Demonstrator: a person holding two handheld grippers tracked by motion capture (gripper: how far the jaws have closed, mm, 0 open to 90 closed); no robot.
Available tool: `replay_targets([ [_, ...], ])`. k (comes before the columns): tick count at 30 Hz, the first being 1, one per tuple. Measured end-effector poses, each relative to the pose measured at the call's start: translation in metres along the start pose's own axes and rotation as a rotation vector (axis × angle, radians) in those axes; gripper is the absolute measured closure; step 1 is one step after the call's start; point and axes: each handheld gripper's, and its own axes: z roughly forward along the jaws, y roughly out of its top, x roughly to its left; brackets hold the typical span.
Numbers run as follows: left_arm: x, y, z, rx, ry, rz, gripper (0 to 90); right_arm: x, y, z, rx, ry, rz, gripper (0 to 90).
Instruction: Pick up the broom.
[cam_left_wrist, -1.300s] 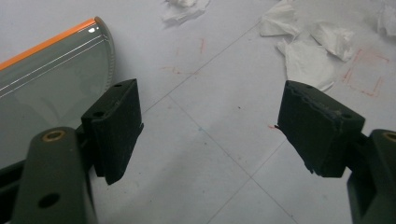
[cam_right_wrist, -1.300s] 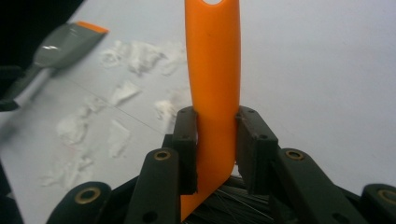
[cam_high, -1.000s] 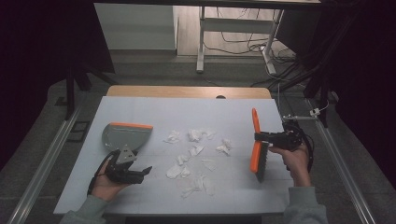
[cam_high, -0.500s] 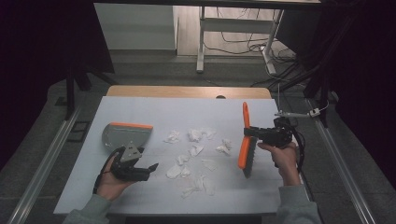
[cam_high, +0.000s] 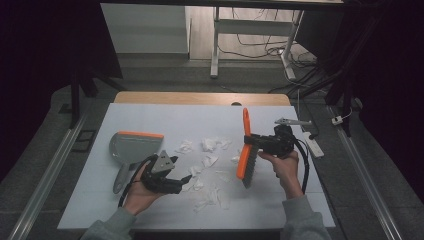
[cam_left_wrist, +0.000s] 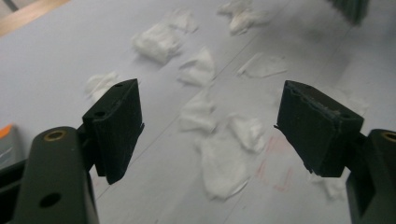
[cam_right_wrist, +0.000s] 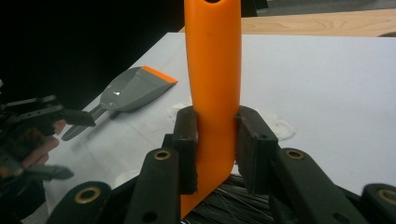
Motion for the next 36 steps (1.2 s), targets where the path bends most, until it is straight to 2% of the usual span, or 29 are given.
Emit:
replay_targets([
  [9, -0.011, 0.014, 0.015, -0.011, -0.045, 0.005, 23.5, 0.013, 0.002, 0.011, -0.063, -0.002, 0.007, 71.0],
  [15, -0.018, 0.024, 0.024, -0.036, -0.068, -0.004, 23.8, 0.022, 0.000, 0.021, -0.096, -0.007, 0.027, 71.0],
  [18, -0.023, 0.028, 0.031, -0.046, -0.077, -0.010, 24.5, 0.029, -0.001, 0.027, -0.097, -0.008, 0.022, 71.0],
  [23, -0.030, 0.033, 0.039, -0.075, -0.093, -0.018, 25.8, 0.038, -0.004, 0.035, -0.132, -0.018, 0.030, 71.0],
  [31, -0.034, 0.035, 0.052, -0.124, -0.069, -0.059, 30.3, 0.043, -0.009, 0.041, -0.185, -0.013, 0.080, 71.0],
  [35, -0.036, 0.035, 0.058, -0.122, -0.054, -0.054, 39.6, 0.045, -0.010, 0.041, -0.204, -0.007, 0.099, 70.9],
  [36, -0.037, 0.036, 0.059, -0.120, -0.048, -0.053, 39.6, 0.046, -0.011, 0.041, -0.213, -0.006, 0.105, 71.0],
])
